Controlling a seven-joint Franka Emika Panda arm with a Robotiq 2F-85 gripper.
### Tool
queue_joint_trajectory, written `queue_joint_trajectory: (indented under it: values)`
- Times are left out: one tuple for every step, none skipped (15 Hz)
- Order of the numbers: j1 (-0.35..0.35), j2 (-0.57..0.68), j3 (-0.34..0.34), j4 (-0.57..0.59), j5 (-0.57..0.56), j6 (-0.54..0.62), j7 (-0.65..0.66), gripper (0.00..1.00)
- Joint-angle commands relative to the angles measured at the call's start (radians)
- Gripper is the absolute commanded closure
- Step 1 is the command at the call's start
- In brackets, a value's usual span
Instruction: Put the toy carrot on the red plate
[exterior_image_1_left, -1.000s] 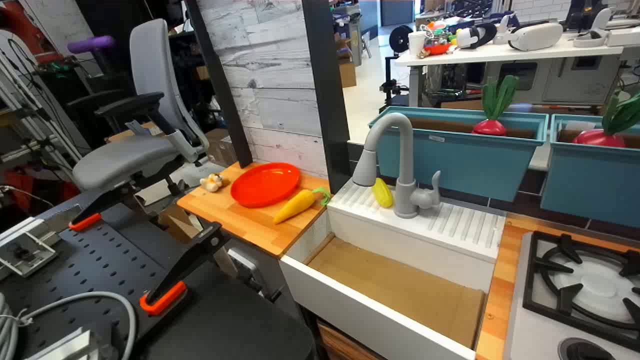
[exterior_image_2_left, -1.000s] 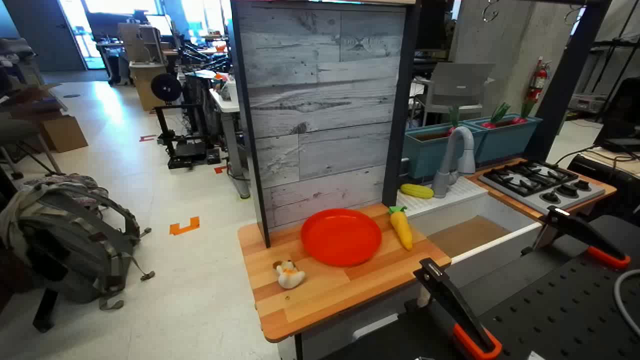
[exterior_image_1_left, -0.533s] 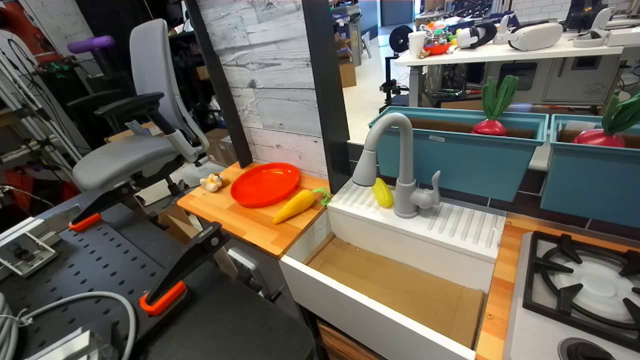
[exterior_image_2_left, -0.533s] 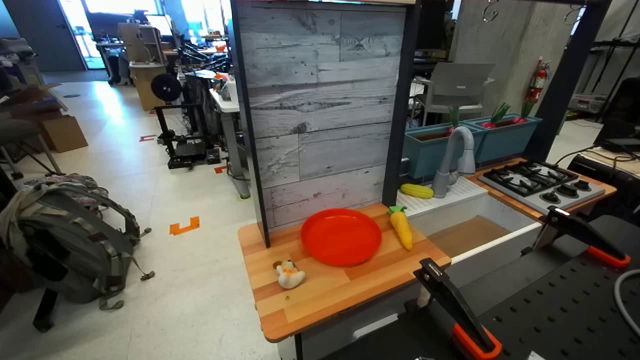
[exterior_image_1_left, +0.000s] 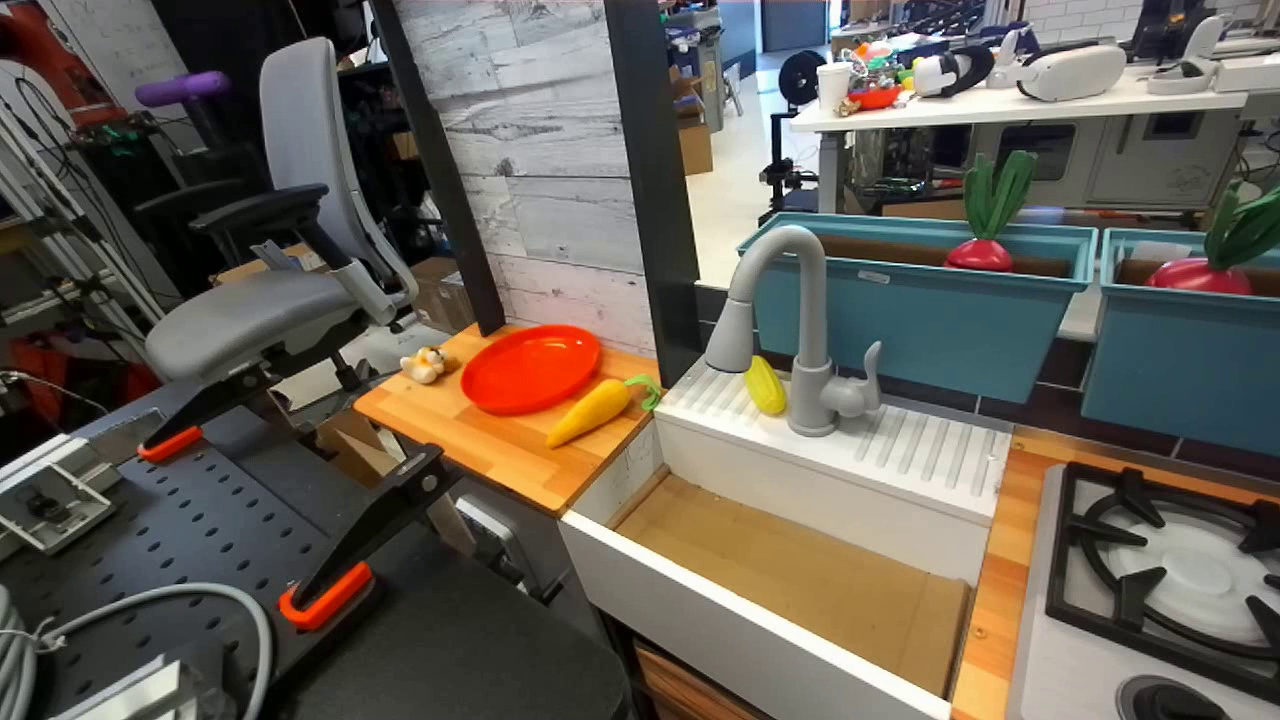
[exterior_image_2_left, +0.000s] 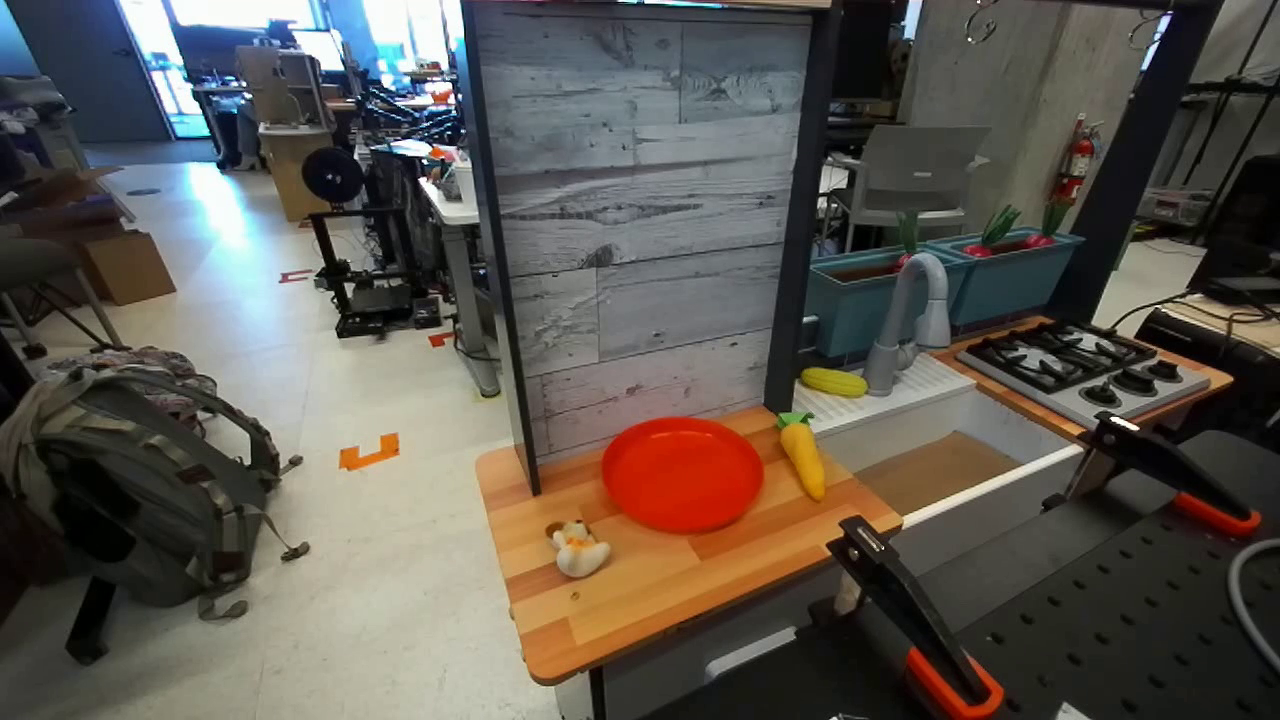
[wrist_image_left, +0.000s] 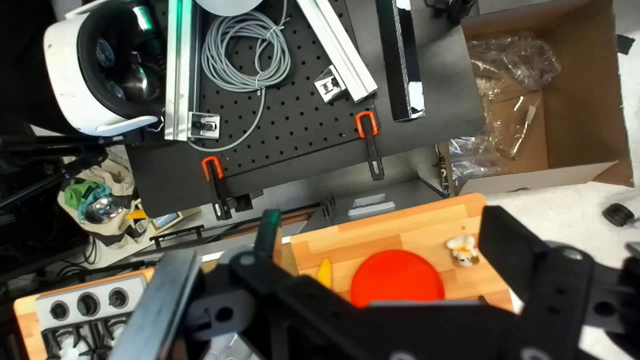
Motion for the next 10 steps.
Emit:
queue_joint_trajectory:
  values:
    - [0.000, 0.032, -0.043, -0.028, 0.008, 0.030, -0.007, 0.00]
    - [-0.004, 0.041, -0.053, -0.040, 0.009, 0.041, -0.004, 0.00]
    - [-0.009, 0.053, -0.062, -0.053, 0.008, 0.055, 0.000, 0.00]
    - [-0.012, 0.064, -0.071, -0.065, 0.006, 0.075, 0.003, 0.00]
    - [-0.014, 0.074, -0.076, -0.082, 0.001, 0.103, 0.013, 0.00]
    - [-0.016, 0.084, -0.082, -0.100, -0.004, 0.136, 0.023, 0.00]
    - [-0.018, 0.091, -0.085, -0.120, -0.012, 0.174, 0.038, 0.00]
    - [-0.021, 0.099, -0.085, -0.142, -0.025, 0.222, 0.061, 0.00]
    - [-0.023, 0.109, -0.085, -0.166, -0.041, 0.274, 0.085, 0.00]
    - [-0.024, 0.119, -0.087, -0.186, -0.051, 0.320, 0.104, 0.00]
